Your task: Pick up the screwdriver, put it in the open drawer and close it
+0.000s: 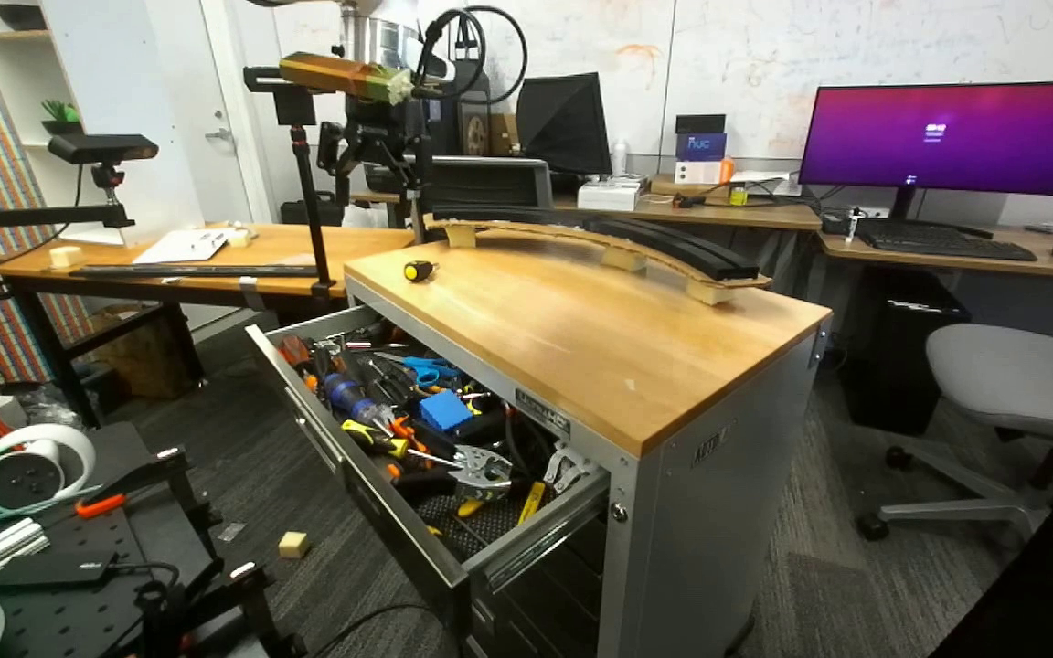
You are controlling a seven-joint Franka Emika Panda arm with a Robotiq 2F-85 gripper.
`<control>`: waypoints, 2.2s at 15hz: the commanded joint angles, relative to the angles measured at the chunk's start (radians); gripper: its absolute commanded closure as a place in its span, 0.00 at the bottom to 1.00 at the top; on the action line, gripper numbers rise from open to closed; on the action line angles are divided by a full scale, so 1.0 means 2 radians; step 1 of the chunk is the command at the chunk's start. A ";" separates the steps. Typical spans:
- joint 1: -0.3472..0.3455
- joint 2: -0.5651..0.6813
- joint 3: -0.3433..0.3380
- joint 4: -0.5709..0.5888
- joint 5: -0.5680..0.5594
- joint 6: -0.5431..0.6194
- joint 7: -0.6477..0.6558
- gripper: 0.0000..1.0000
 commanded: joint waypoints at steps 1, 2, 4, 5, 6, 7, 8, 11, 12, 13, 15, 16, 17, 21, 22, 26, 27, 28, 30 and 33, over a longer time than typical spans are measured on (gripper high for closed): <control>0.004 0.121 0.025 0.118 -0.004 -0.003 -0.007 0.00; 0.007 0.148 0.030 0.140 -0.009 0.010 0.010 0.00; 0.018 0.203 0.037 0.184 -0.031 0.027 0.040 0.00; 0.023 0.226 0.039 0.202 -0.042 0.035 0.051 0.00; 0.030 0.244 0.038 0.216 -0.053 0.044 0.065 0.00; 0.038 0.259 0.035 0.229 -0.068 0.050 0.081 0.00; 0.043 0.271 0.032 0.240 -0.078 0.050 0.091 0.00; 0.056 0.287 0.027 0.253 -0.102 0.054 0.124 0.26; 0.059 0.284 0.026 0.248 -0.108 0.064 0.134 0.32; 0.063 0.280 0.023 0.242 -0.117 0.072 0.150 0.42; 0.065 0.272 0.021 0.231 -0.126 0.081 0.169 0.58; 0.064 0.272 0.021 0.230 -0.127 0.080 0.172 0.65; 0.059 0.275 0.027 0.236 -0.122 0.058 0.157 0.72; 0.048 0.263 0.054 0.224 -0.108 -0.034 0.069 0.88; 0.047 0.258 0.060 0.217 -0.107 -0.047 0.050 0.88; 0.039 0.233 0.080 0.182 -0.110 -0.089 -0.034 0.88; 0.038 0.227 0.083 0.174 -0.113 -0.099 -0.057 0.88; 0.036 0.225 0.086 0.171 -0.116 -0.112 -0.079 0.88; 0.032 0.224 0.090 0.174 -0.119 -0.146 -0.124 0.41; 0.029 0.200 0.071 0.135 -0.105 -0.114 -0.030 0.26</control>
